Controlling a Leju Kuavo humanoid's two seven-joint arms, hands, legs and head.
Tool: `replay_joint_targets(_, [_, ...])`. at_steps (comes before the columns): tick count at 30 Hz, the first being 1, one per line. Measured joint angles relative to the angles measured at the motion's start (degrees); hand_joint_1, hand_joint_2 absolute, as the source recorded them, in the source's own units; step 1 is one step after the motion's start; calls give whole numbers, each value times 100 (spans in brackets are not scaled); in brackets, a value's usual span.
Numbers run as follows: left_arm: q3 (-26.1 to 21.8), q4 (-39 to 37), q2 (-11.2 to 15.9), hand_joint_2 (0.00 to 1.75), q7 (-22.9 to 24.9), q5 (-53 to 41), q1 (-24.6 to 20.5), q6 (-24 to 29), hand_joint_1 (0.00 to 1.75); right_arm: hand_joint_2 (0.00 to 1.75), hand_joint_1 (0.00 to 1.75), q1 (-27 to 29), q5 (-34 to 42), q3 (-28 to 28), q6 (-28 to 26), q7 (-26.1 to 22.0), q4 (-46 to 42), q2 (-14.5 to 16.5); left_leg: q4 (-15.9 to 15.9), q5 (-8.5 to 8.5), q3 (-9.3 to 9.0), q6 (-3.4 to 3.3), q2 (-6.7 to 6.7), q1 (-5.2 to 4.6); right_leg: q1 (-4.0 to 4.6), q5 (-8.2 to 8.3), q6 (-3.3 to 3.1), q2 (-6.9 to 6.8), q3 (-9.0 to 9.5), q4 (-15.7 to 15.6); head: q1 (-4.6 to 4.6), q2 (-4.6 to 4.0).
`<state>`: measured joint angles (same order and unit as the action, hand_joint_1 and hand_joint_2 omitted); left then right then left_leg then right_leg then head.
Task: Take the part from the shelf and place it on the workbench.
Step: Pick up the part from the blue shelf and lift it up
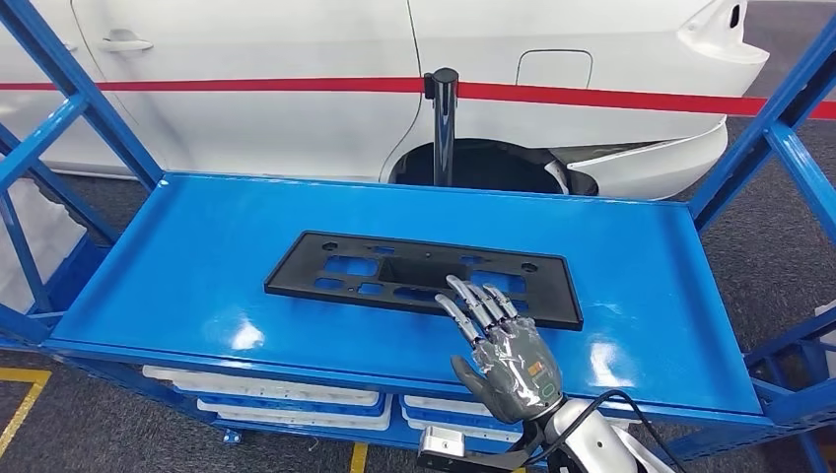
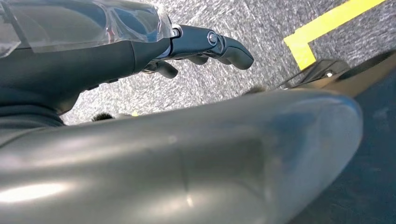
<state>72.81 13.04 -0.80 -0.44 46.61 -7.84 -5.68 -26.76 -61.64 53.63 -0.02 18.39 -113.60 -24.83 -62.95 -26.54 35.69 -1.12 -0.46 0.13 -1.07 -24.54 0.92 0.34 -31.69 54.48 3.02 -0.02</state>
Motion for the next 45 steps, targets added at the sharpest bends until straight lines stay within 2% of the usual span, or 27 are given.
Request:
replay_joint_targets(2, [0, -1, 8, 0, 5, -8, -9, 0, 0, 175, 0, 28, 23, -2, -1, 14, 29, -2, 734, 277, -342, -53, 5, -25, 21, -22, 38, 8, 14, 4, 0, 0])
replay_joint_targets(3, [0, -2, 11, 0, 7, -12, -10, 0, 0, 175, 0, 52, 37, -8, -1, 27, 52, -8, 875, 308, -408, -71, 6, -38, 30, -30, 58, 9, 15, 3, -2, 0])
replay_joint_targets(7, [-1, -2, 15, 0, 6, -8, -3, 9, 0, 175, 0, 139, 68, -73, 0, 76, 192, -79, 942, 336, -449, -170, 11, -29, 19, -139, 178, 2, -19, 122, -8, 0])
replay_joint_targets(8, [-1, -3, 18, 0, 4, -4, -5, 25, 0, 175, 0, 153, 77, -97, 0, 80, 226, -104, 962, 349, -464, -202, 15, -14, 14, -272, 210, 0, -111, 340, -10, 0])
replay_joint_targets(10, [-2, -4, 22, 0, -4, 3, -8, 56, 0, 175, 0, 192, 96, -144, 2, 88, 314, -157, 968, 349, -472, -233, 18, -7, 4, -647, 262, -3, -467, 1102, -14, 0])
replay_joint_targets(12, [-2, -4, 23, 0, -13, 3, 2, 62, 0, 175, 0, 231, 109, -189, 5, 109, 424, -210, 965, 343, -474, -239, 15, -6, -5, -817, 299, -4, -772, 1690, -16, 0])
replay_joint_targets(13, [-2, -4, 23, 0, -16, 3, 8, 62, 0, 175, 0, 246, 115, -212, 9, 119, 472, -234, 962, 338, -478, -237, 12, -2, -12, -741, 312, -5, -785, 1682, -16, 0])
replay_joint_targets(14, [-2, -4, 23, 0, -18, 3, 11, 62, 0, 175, 0, 253, 121, -235, 12, 125, 510, -257, 956, 329, -485, -227, 8, 4, -23, -572, 322, -8, -689, 1448, -17, 0])
replay_joint_targets(16, [-2, -4, 23, 0, -23, 3, 11, 62, 0, 175, 0, 256, 137, -293, 19, 138, 585, -303, 920, 290, -492, -177, 4, -2, -44, -187, 343, -16, -322, 649, -19, 0])
replay_joint_targets(17, [-2, -5, 23, 0, -28, 3, 10, 61, 0, 175, 0, 258, 146, -328, 25, 151, 632, -323, 899, 267, -488, -145, 5, -12, -50, -73, 322, -9, -179, 338, -17, 0])
replay_joint_targets(19, [-2, -6, 23, 0, -42, 3, 5, 61, 0, 175, 0, 262, 163, -397, 36, 186, 723, -358, 869, 237, -476, -94, 9, -35, -40, -35, 248, 7, -73, 87, -14, 0])
replay_joint_targets(22, [-2, -6, 23, 0, -55, 2, 2, 61, 0, 175, 0, 266, 183, -491, 49, 251, 793, -411, 764, 150, -435, -36, 12, -6, -32, -35, 124, 6, -71, 85, -10, 0])
replay_joint_targets(24, [-1, -6, 22, 0, -56, -7, 3, 60, 0, 175, 0, 265, 166, -574, 72, 312, 832, -463, 217, -149, -189, 11, 15, 14, -37, -34, 68, -5, -57, 77, -4, 0])
replay_joint_targets(26, [-1, -6, 21, 0, -56, -15, 9, 57, 0, 175, 0, 264, 83, -656, 108, 381, 885, -533, -636, -494, 214, 35, 16, 20, -25, -41, 41, -6, -53, 77, 1, 0])
replay_joint_targets(27, [-1, -6, 21, 0, -56, -17, 13, 56, 0, 175, 0, 262, 27, -690, 122, 410, 915, -566, -908, -560, 353, 33, 16, 21, -17, -44, 38, -4, -48, 78, 2, 0])
replay_joint_targets(28, [-1, -6, 21, 0, -56, -19, 15, 55, 0, 175, 0, 259, -28, -728, 131, 434, 943, -602, -955, -517, 388, 21, 15, 20, -11, -47, 36, -2, -40, 78, 2, 0])
replay_joint_targets(29, [-1, -6, 21, 0, -56, -21, 16, 55, 0, 175, 0, 249, -84, -769, 135, 456, 968, -636, -748, -372, 303, -1, 15, 17, -6, -49, 38, 1, -28, 78, 2, 0])
replay_joint_targets(31, [-2, -6, 21, 0, -56, -28, 10, 55, 0, 175, 0, 217, -199, -854, 138, 500, 1008, -702, 96, 9, -86, -69, 14, 2, 1, -58, 50, 2, -3, 79, 2, 0])
replay_joint_targets(33, [-2, -6, 20, 0, -56, -33, 3, 55, 0, 175, 3, 190, -340, -934, 133, 549, 1051, -772, 703, 207, -363, -111, 18, -30, 18, -75, 87, 0, 4, 82, 0, 0])
replay_joint_targets(34, [-2, -6, 20, 0, -56, -34, 4, 55, 0, 175, 34, 186, -428, -973, 129, 574, 1073, -803, 805, 219, -406, -121, 19, -48, 23, -78, 114, -1, 6, 76, -2, 0])
replay_joint_targets(37, [-2, -6, 17, 0, -56, -35, 10, 57, 0, 175, 161, 185, -721, -1068, 140, 616, 1124, -881, 862, 262, -441, -191, 28, -44, 7, -118, 211, -3, -2, 114, -12, 0])
replay_joint_targets(38, [-2, -6, 17, 0, -56, -34, 6, 75, 0, 175, 175, 181, -800, -1090, 174, 605, 1140, -905, 888, 286, -459, -228, 34, -34, -1, -220, 239, -5, -63, 263, -19, 0])
replay_joint_targets(41, [-2, -6, 6, 0, -56, -32, 2, 122, 0, 175, 175, 172, -923, -1122, 326, 549, 1202, -963, 903, 312, -474, -276, 42, -34, -11, -762, 298, -10, -553, 1343, -37, 0])
replay_joint_targets(42, [-2, -6, 2, 0, -56, -29, 6, 120, 0, 175, 175, 172, -937, -1122, 357, 537, 1222, -970, 901, 311, -475, -276, 41, -35, -12, -855, 312, -10, -708, 1657, -37, 0])
replay_joint_targets(43, [-2, -6, -1, 0, -56, -25, 11, 118, 0, 175, 175, 170, -944, -1122, 377, 527, 1239, -971, 900, 309, -477, -275, 39, -33, -13, -834, 321, -11, -775, 1770, -37, 0])
replay_joint_targets(44, [-2, -6, -4, 0, -57, -20, 13, 118, 0, 175, 175, 165, -949, -1123, 389, 521, 1249, -971, 898, 307, -484, -272, 34, -28, -15, -700, 326, -12, -723, 1634, -37, 0])
replay_joint_targets(45, [-2, -6, -7, 0, -58, -17, 13, 119, 0, 175, 175, 157, -952, -1123, 402, 515, 1255, -972, 896, 301, -493, -264, 28, -22, -19, -496, 328, -14, -573, 1298, -37, 0])
